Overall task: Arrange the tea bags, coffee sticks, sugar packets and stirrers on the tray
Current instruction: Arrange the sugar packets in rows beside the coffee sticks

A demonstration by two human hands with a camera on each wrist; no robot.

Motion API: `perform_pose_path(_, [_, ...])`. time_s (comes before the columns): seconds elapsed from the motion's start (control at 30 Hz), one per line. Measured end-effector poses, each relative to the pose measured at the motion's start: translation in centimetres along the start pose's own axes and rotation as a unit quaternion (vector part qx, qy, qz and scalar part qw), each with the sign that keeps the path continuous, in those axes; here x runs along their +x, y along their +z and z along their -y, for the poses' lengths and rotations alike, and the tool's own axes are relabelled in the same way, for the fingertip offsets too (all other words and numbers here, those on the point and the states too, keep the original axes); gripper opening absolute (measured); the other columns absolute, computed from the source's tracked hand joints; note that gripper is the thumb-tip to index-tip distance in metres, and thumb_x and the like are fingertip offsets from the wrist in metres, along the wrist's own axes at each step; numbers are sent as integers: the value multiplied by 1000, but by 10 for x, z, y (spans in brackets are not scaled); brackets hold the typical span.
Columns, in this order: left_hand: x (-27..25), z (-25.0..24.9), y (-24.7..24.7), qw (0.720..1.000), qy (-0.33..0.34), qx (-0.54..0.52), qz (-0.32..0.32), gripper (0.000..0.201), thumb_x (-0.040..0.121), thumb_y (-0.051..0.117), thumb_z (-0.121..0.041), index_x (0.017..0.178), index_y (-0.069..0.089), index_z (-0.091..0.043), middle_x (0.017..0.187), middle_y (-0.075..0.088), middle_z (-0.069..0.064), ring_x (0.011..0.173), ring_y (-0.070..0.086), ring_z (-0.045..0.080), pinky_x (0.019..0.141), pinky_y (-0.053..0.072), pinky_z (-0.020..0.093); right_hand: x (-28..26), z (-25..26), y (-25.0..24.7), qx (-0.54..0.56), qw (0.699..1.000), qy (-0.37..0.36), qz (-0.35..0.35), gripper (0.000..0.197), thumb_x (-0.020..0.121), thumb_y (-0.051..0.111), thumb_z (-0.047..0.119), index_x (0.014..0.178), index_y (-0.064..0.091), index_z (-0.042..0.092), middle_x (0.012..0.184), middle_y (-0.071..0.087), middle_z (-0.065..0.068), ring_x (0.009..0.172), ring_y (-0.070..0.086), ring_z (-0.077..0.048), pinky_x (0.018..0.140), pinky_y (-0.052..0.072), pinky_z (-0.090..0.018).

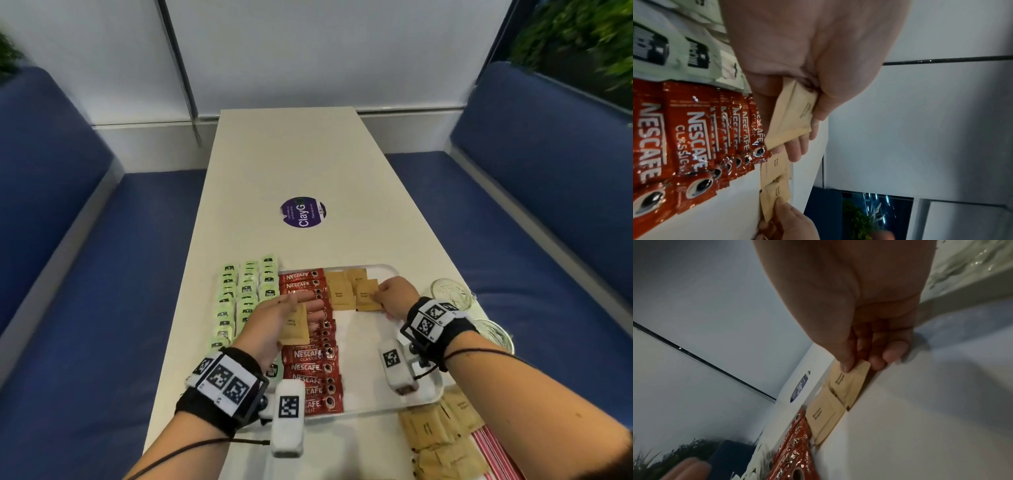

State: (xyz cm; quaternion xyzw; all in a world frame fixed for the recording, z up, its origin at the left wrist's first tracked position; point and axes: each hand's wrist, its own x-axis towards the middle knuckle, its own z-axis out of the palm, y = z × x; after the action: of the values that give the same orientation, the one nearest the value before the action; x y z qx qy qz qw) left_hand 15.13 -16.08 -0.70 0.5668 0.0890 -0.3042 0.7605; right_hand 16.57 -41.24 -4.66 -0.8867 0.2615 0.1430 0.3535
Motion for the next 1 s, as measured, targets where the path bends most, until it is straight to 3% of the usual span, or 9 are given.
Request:
perform_pose_path(0.17, [3,-3,-2,999,1,-45,10,36,106,34,-18,124,60,-1,116,71,17,116,63,34,100,46,47,7,4,1,-31,999,8,6,30,90,62,24,65,53,10,67,58,-9,59,52,-23,62,45,-30])
perform_pose_path(0.27, [3,-2,-2,999,3,-39,13,37,106,34,-20,126,60,-4,117,71,14,116,64,30,102,45,47,2,2,2,-35,999,5,-36,23,86,68,27,74,56,12,73,57,-3,71,55,-22,58,41,-26])
perform_pose_path(0.33, [1,-3,-1,1000,11,-27,11,37,107,33,-22,125,61,-8,118,71,10,116,64,27,97,48,42,-4,3,6,42,996,-24,-79,23,84,72,27,93,56,13,92,59,0,85,57,-21,66,44,-27])
perform_pose_path(0.4, [-1,-3,4,1000,22,-18,9,36,107,33,-25,125,61,-12,120,71,5,114,65,21,92,52,38,-17,12,9,155,984,-60,-60,25,82,73,29,94,60,11,95,64,0,89,62,-22,76,51,-35])
perform_pose_path(0.5, [-2,-1,17,999,39,-30,2,35,107,32,-25,126,59,-15,124,69,1,104,70,15,79,57,31,-54,36,11,192,970,-136,69,19,87,69,34,89,68,14,86,68,1,80,61,-15,69,47,-28])
perform_pose_path(0.63, [-2,0,33,997,65,-33,-5,36,107,32,-26,130,58,-16,130,65,2,110,68,21,90,57,38,-89,53,15,142,951,-208,177,27,88,67,37,92,74,12,85,72,0,71,62,-5,62,45,-17])
perform_pose_path(0.77, [-10,1,37,997,80,3,-1,33,106,36,-25,128,59,-16,126,67,2,105,70,21,93,54,48,-96,52,16,171,942,-219,186,11,86,72,27,80,72,18,75,71,4,65,62,-1,58,46,-13])
perform_pose_path(0.9, [-22,1,27,989,108,96,-19,27,104,43,-20,118,66,-20,114,73,3,104,69,19,85,56,32,-94,49,3,158,950,-231,141,24,84,74,24,93,73,2,84,73,-14,70,63,-12,63,46,-21])
perform_pose_path(1.0, [-28,1,23,975,131,177,-37,18,97,57,-13,110,68,-17,102,75,2,91,68,13,77,52,25,-93,49,-9,192,946,-227,131,15,86,72,18,94,70,6,80,73,-9,65,65,-9,62,47,-23])
